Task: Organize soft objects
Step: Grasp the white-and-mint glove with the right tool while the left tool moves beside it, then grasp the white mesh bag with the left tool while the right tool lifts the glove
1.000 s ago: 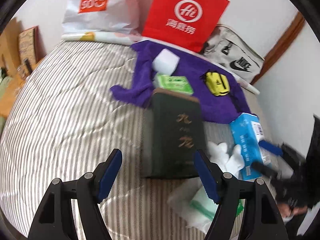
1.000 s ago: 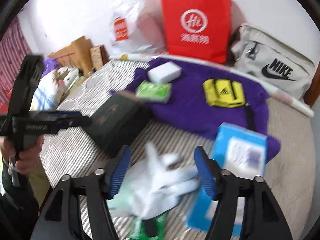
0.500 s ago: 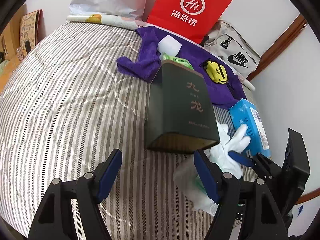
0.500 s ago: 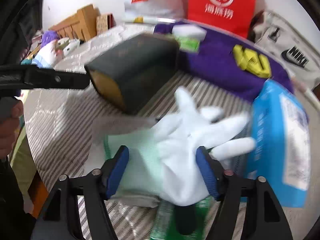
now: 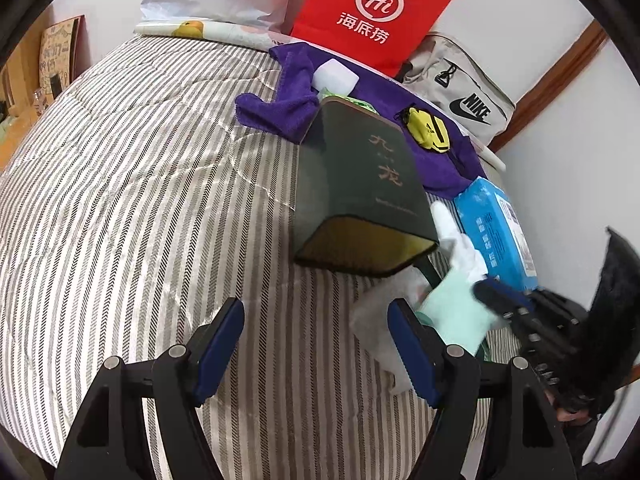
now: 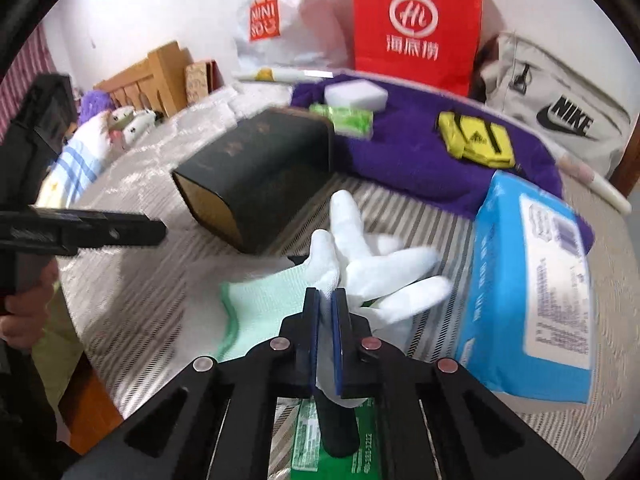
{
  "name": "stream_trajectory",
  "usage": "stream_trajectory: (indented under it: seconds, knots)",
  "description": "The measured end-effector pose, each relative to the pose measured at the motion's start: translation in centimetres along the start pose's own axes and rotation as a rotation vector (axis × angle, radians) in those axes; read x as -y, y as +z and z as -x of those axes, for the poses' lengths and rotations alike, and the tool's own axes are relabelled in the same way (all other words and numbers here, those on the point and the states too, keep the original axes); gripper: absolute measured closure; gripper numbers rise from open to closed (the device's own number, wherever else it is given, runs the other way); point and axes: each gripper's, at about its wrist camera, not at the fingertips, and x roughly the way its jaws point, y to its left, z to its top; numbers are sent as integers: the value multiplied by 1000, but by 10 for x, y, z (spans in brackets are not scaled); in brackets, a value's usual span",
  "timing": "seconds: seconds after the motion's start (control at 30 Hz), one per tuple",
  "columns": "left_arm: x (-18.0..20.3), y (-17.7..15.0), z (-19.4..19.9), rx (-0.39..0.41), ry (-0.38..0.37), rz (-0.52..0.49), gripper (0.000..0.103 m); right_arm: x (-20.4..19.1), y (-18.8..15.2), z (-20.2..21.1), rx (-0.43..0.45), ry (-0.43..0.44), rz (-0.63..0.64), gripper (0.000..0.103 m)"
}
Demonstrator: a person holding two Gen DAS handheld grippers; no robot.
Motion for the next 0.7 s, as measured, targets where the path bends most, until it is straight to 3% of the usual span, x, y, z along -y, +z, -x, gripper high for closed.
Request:
stream_trajectory:
  seconds: [0.23, 0.43, 0.7]
  knots:
    - [17, -13, -4, -21, 5, -36, 30, 5, -2, 51, 111, 32, -24, 97]
    - [38, -22, -16, -39, -11, -67, 30, 11, -21, 78, 151, 39, -40, 97]
    - [78, -26, -38, -26, 80, -219, 28, 22, -63, 118, 192, 87, -42, 97]
